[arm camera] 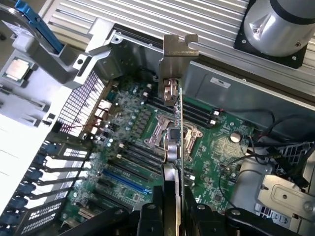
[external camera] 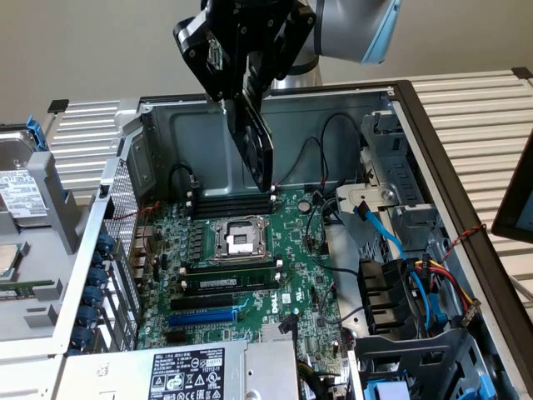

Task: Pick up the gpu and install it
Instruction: 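Insert the gpu into the slot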

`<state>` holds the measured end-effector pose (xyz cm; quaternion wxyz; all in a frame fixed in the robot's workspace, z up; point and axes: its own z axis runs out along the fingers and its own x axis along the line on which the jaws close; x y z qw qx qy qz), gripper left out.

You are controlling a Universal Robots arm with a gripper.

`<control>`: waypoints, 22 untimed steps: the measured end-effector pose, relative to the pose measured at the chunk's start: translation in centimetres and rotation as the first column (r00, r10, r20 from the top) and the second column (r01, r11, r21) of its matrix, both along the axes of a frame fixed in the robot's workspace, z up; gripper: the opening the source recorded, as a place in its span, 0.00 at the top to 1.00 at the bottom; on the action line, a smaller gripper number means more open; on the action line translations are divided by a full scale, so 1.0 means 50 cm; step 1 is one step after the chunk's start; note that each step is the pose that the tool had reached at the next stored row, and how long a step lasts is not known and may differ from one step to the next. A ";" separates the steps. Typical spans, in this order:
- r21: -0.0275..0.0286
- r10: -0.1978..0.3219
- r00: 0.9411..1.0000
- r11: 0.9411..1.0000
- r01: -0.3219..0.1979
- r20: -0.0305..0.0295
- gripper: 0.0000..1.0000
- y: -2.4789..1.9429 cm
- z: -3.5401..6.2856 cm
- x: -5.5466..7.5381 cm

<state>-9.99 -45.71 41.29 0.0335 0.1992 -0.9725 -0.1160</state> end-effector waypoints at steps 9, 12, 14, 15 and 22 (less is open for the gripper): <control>0.000 0.162 0.987 0.987 -0.162 0.000 0.73 0.0000 -0.005 0.000; 0.000 0.216 0.976 0.976 -0.216 0.000 0.73 0.0000 -0.007 0.000; 0.000 0.251 0.968 0.968 -0.251 0.000 0.73 0.0000 -0.007 0.000; 0.000 0.269 0.963 0.963 -0.269 0.000 0.73 0.0000 -0.008 0.000; 0.010 0.388 0.921 0.921 -0.388 0.004 0.73 0.0000 -0.008 0.000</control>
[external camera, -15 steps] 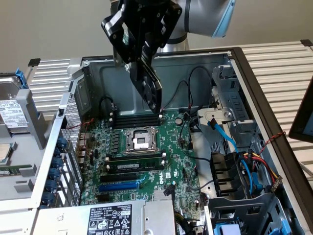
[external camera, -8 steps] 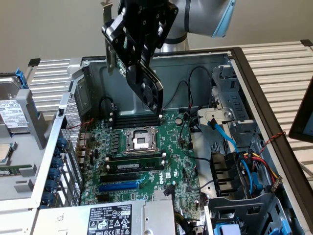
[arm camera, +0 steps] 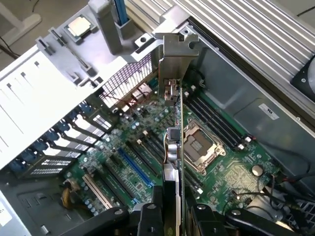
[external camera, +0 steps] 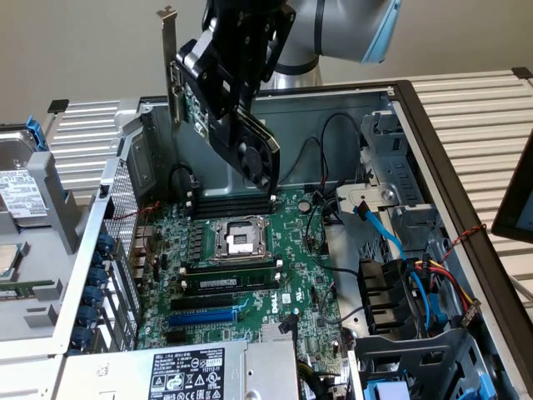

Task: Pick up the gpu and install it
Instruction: 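Insert the gpu into the slot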

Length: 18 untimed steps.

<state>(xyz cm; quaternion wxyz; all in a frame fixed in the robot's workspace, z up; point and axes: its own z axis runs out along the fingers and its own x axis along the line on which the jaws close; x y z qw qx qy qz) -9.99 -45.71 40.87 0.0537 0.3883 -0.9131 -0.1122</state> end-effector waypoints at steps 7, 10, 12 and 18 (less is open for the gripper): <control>0.005 0.115 0.993 0.993 -0.116 0.027 0.73 0.0000 0.000 0.000; 0.005 0.163 0.986 0.987 -0.163 0.042 0.73 0.0000 -0.001 0.000; 0.004 0.196 0.979 0.980 -0.197 0.050 0.73 0.0000 -0.001 0.000; 0.000 0.302 0.951 0.953 -0.303 0.065 0.73 0.0000 -0.002 0.000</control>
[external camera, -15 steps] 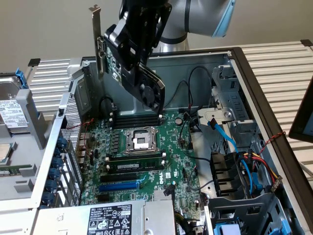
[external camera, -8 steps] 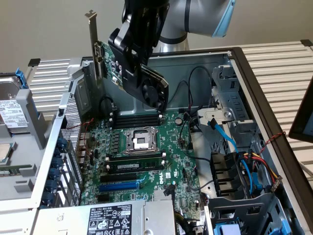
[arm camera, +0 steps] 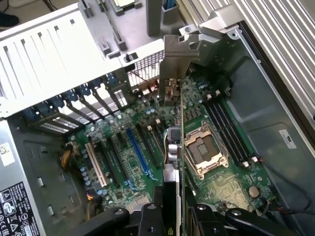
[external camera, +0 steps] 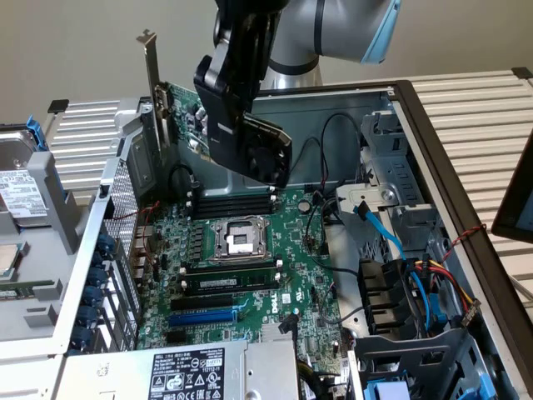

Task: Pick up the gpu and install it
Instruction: 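Insert the gpu into the slot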

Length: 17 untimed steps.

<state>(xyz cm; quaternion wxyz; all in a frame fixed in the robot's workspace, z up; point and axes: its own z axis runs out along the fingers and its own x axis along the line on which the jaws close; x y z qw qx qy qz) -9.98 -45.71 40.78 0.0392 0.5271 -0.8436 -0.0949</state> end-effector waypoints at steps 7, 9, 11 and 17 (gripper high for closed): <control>-0.001 0.127 0.992 0.992 -0.127 0.019 0.73 0.0000 -0.003 0.000; -0.002 0.161 0.987 0.987 -0.161 0.025 0.73 0.0000 -0.005 0.000; -0.003 0.199 0.979 0.980 -0.199 0.031 0.73 0.0000 -0.006 0.000; -0.009 0.304 0.951 0.953 -0.304 0.051 0.73 0.0000 -0.011 0.000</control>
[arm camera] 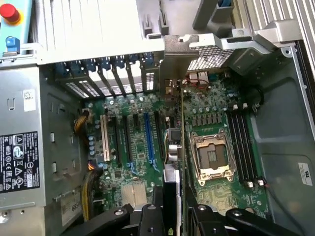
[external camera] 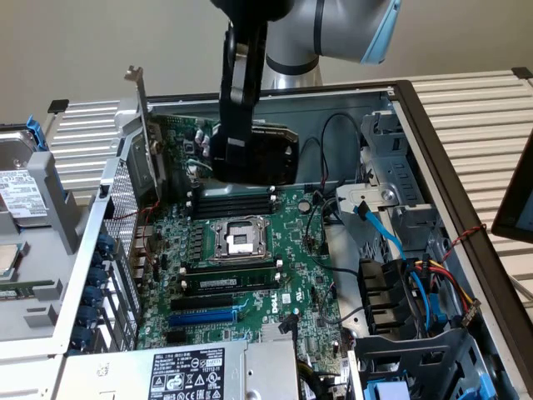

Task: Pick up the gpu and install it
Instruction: 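Insert the gpu into the slot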

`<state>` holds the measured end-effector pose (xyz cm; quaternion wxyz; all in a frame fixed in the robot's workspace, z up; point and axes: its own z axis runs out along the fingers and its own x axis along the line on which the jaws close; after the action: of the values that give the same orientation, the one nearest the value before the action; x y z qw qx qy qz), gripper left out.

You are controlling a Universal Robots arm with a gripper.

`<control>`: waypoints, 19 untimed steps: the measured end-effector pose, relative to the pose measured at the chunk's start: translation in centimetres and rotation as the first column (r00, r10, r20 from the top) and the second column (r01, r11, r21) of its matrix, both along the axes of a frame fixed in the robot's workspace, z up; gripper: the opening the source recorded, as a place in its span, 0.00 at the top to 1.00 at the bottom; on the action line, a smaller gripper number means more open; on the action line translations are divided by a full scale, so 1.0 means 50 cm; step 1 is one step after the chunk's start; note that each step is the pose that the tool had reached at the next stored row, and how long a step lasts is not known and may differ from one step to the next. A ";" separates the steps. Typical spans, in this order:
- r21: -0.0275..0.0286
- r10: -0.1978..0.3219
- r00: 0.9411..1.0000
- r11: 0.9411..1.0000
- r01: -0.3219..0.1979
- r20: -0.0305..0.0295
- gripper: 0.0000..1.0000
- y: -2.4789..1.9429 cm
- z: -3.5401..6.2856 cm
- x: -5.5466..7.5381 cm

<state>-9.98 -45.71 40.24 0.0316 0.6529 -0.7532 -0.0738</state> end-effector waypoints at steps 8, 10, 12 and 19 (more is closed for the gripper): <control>-0.007 0.092 0.993 0.996 -0.092 0.069 0.73 0.0005 -0.003 -0.001; -0.009 0.093 0.993 0.996 -0.093 0.069 0.73 0.0002 -0.003 -0.001; -0.009 0.093 0.993 0.996 -0.093 0.068 0.73 0.0002 -0.003 -0.002; -0.014 0.094 0.993 0.996 -0.093 0.071 0.73 0.0130 -0.017 -0.029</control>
<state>-11.42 -45.06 39.39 0.0116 0.6895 -0.7228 -0.0447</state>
